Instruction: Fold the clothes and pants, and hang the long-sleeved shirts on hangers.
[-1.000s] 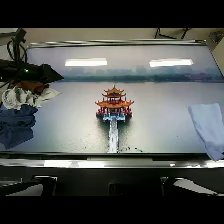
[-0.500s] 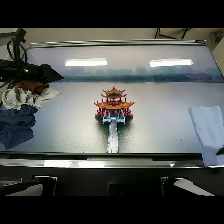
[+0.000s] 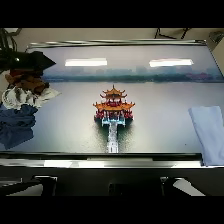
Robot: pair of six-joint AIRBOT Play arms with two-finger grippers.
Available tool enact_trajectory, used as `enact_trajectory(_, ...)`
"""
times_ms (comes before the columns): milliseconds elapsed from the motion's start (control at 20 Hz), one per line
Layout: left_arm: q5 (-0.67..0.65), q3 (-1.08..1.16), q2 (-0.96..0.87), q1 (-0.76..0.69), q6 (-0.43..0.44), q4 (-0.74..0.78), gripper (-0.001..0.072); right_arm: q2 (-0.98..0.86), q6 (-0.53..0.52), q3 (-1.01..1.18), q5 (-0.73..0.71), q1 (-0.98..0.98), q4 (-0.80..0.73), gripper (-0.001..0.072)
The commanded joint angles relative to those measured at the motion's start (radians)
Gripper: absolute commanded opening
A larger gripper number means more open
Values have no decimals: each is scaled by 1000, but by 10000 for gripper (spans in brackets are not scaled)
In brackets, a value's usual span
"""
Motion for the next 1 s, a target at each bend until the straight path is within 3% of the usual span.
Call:
enact_trajectory(0,68,50,-8,-21,-243,551,20,3,-62,241,-111,224,100,668)
enact_trajectory(50,-11,31,-19,-16,-308,631,27,-5,-39,235,-11,320,85,598)
enact_trajectory(100,-101,-2,-28,-2,-306,626,184,-26,-17,214,107,405,51,603)
enact_trajectory(150,-217,-58,-39,12,-293,597,569,-56,-1,177,234,478,21,628)
enact_trajectory(200,-317,-142,-42,23,-245,566,706,-92,6,123,351,545,12,678)
enact_trajectory(300,-301,-351,9,31,-165,465,710,-135,0,5,450,639,24,680)
enact_trajectory(450,-59,-590,146,29,-204,432,709,-136,6,-96,417,718,-17,695)
enact_trajectory(950,-42,-602,160,30,-170,442,710,-136,7,-100,437,732,-48,693)
